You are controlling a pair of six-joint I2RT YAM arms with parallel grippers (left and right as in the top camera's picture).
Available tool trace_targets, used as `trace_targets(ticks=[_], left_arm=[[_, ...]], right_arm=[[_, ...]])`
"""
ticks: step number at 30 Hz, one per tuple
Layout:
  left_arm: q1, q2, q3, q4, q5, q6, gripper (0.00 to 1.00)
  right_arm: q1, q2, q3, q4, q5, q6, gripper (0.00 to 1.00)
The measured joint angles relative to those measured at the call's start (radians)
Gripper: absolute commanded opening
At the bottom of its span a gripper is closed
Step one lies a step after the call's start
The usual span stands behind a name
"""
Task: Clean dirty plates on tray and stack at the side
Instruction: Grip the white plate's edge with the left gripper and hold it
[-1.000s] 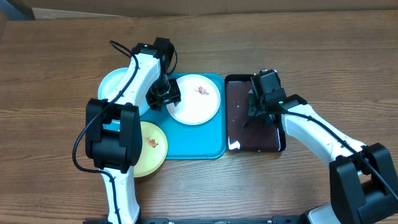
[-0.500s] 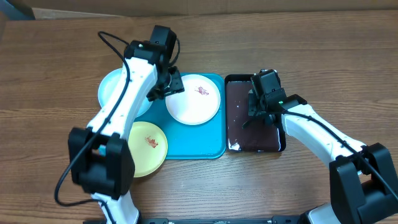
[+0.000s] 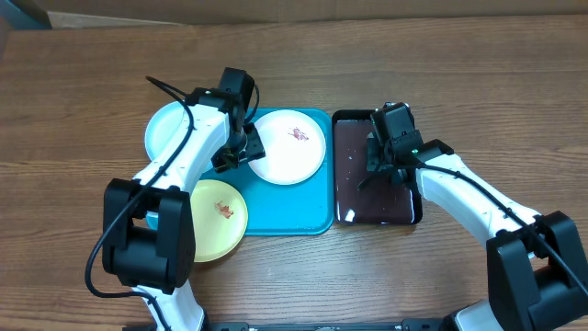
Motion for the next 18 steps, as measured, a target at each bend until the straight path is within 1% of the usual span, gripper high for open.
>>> trace_targets(ticks=[1, 4, 11, 14, 18], left_arm=[[0.003, 0.0, 0.0, -0.001, 0.0, 0.003, 0.47], [0.006, 0.0, 0.0, -0.007, 0.011, 0.01, 0.44], [0.004, 0.0, -0.011, 0.042, 0.018, 0.01, 0.45], [0.004, 0.0, -0.032, 0.056, 0.018, 0.002, 0.42], [0.004, 0.0, -0.046, 0.065, 0.019, -0.004, 0.36]], right_arm=[[0.0, 0.0, 0.0, 0.0, 0.0, 0.001, 0.04], [0.0, 0.0, 0.0, 0.0, 0.0, 0.0, 0.04], [0.0, 0.0, 0.0, 0.0, 0.0, 0.001, 0.04], [0.0, 0.0, 0.0, 0.0, 0.0, 0.001, 0.04], [0.0, 0.0, 0.0, -0.001, 0.0, 0.001, 0.04]])
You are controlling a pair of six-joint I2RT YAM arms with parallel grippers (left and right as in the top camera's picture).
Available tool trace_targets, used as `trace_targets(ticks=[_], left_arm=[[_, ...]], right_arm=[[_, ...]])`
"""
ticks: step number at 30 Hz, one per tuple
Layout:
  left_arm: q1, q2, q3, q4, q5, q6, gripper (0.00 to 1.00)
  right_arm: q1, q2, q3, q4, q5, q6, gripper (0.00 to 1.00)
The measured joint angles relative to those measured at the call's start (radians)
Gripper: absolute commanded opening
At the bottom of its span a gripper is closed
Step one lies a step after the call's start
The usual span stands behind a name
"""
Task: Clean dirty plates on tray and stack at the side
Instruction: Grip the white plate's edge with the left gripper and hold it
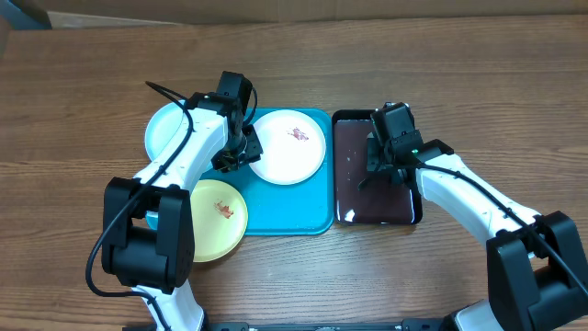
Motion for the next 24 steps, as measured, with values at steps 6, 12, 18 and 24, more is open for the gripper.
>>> trace_targets(ticks=[6, 12, 18, 24], left_arm=[[0.0, 0.0, -0.008, 0.013, 0.0, -0.004, 0.24], [0.0, 0.0, -0.008, 0.014, 0.0, -0.005, 0.19], [0.0, 0.0, -0.016, 0.014, 0.0, -0.005, 0.19], [0.0, 0.0, -0.021, 0.022, 0.0, -0.005, 0.2]], right_arm=[[0.0, 0.0, 0.0, 0.0, 0.0, 0.0, 0.04], [0.0, 0.0, 0.0, 0.0, 0.0, 0.0, 0.04], [0.0, 0.0, 0.0, 0.0, 0.0, 0.0, 0.04], [0.0, 0.0, 0.0, 0.0, 0.0, 0.0, 0.04]])
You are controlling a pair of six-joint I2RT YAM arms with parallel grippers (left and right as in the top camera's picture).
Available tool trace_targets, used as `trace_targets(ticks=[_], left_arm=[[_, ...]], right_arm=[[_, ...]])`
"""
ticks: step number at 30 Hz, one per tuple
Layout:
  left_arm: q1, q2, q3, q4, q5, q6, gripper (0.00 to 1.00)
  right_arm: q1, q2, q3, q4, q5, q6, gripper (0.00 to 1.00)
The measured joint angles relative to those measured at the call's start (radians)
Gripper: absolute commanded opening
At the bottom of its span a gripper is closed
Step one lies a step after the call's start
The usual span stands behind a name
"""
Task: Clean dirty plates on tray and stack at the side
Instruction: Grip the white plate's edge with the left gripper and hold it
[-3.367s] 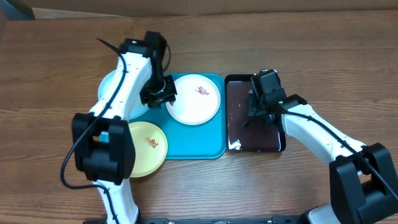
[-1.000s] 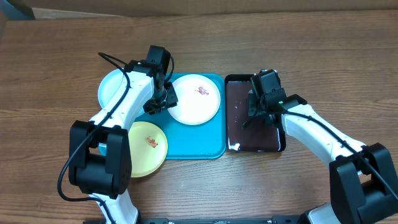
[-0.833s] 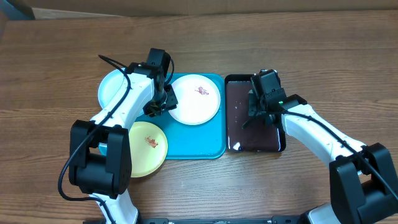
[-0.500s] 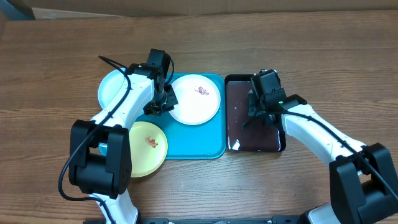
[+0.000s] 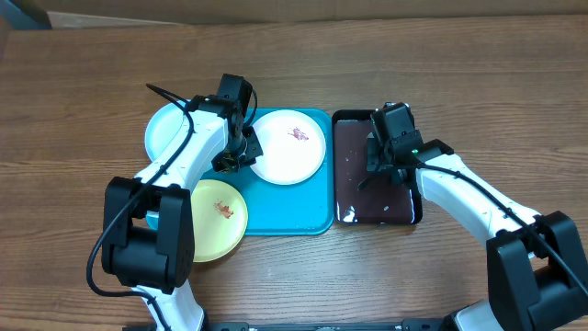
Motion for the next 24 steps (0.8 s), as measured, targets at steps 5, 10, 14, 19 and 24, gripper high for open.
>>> trace_targets(ticks=[5, 10, 14, 19, 24], left_arm=[[0.0, 0.0, 0.0, 0.008, 0.0, 0.0, 0.21], [0.0, 0.0, 0.0, 0.014, 0.0, 0.0, 0.21], [0.0, 0.0, 0.0, 0.013, 0.0, 0.0, 0.21], [0.0, 0.0, 0.0, 0.014, 0.0, 0.0, 0.21], [0.0, 0.0, 0.0, 0.014, 0.0, 0.0, 0.2]], right_arm=[[0.0, 0.0, 0.0, 0.0, 0.001, 0.0, 0.04], [0.0, 0.0, 0.0, 0.0, 0.001, 0.0, 0.04], [0.0, 0.0, 0.0, 0.0, 0.0, 0.0, 0.04], [0.0, 0.0, 0.0, 0.0, 0.0, 0.0, 0.04], [0.0, 0.0, 0.0, 0.0, 0.001, 0.001, 0.04]])
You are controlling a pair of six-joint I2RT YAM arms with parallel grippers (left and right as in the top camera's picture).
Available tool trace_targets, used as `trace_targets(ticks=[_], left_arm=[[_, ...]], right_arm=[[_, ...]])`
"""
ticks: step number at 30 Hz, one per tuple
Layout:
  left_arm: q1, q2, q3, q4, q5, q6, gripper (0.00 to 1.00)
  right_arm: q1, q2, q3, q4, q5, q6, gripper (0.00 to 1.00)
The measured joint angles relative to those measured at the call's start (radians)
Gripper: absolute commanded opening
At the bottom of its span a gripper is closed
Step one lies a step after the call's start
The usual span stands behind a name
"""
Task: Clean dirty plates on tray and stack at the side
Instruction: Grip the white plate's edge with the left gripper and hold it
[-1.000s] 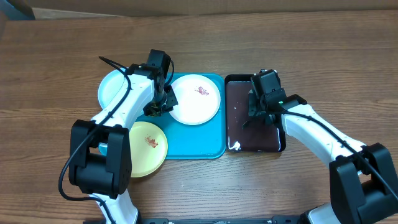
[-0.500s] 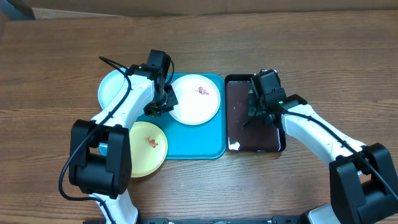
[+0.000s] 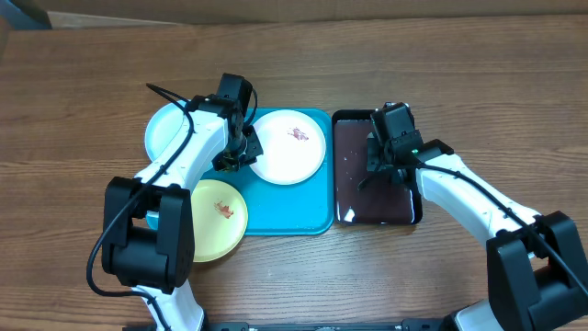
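A white plate [image 3: 292,152] with a reddish smear lies at the back of the blue tray [image 3: 294,207]. A yellow plate [image 3: 217,221] with a small stain overhangs the tray's left front edge. On the table left of the tray lies a light blue plate [image 3: 165,129] that looks clean. My left gripper [image 3: 239,157] sits at the white plate's left rim, its fingers drawn together there. My right gripper [image 3: 372,172] points down into the black basin [image 3: 351,207]; its fingers are too dark to read.
The black basin stands right beside the blue tray's right edge, with wet glints on its dark floor. Bare wooden table [image 3: 459,83] surrounds the tray and the basin. A cable [image 3: 165,89] loops off the left arm above the light blue plate.
My left gripper first stood wider at the white plate's left rim. Its fingers then narrowed and shifted slightly left, and they have stayed at the rim. The plates, the tray and my right arm over the basin have not moved.
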Motion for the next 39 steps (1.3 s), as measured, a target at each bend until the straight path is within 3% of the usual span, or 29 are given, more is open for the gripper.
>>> trace_targets(ticks=[17, 24, 39], left_arm=[[0.0, 0.0, 0.0, 0.023, 0.0, -0.001, 0.24], [0.0, 0.0, 0.0, 0.039, 0.0, -0.011, 0.33], [-0.021, 0.0, -0.053, 0.122, 0.0, -0.015, 0.33]], right_arm=[[0.0, 0.0, 0.0, 0.0, -0.001, -0.001, 0.04], [0.0, 0.0, 0.0, 0.0, 0.0, -0.001, 0.04], [0.0, 0.0, 0.0, 0.001, 0.0, -0.001, 0.04]])
